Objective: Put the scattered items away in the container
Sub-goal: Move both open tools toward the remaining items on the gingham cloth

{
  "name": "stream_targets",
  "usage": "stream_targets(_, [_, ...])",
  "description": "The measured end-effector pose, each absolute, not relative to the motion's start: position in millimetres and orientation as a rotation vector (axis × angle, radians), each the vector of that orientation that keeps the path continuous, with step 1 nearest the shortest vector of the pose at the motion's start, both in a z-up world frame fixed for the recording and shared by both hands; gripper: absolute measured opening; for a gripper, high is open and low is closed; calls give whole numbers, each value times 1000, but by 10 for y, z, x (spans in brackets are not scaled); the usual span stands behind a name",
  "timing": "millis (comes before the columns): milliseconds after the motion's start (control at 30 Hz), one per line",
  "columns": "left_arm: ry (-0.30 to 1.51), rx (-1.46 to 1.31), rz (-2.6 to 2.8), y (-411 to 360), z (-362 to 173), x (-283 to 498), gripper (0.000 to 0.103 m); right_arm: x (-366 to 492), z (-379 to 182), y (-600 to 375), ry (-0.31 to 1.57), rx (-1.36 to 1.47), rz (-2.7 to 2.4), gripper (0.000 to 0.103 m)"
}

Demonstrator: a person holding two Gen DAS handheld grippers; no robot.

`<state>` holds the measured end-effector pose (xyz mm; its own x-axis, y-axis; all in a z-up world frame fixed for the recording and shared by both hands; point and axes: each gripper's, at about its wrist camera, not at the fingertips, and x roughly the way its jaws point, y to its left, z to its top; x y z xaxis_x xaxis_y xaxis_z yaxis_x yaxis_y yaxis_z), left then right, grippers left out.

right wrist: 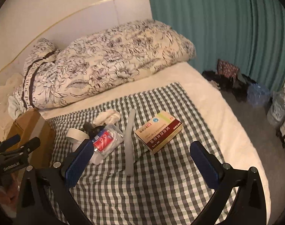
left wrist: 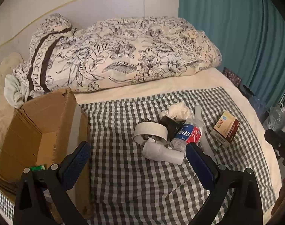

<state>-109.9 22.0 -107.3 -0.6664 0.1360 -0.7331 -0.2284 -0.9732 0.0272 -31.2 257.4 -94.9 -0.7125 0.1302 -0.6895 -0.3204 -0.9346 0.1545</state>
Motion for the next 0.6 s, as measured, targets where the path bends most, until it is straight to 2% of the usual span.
stream_targets(600, [191,-1332,2626,393,-1536,-1418,103,-1068,-1817,2829,512,-1265,2462,103])
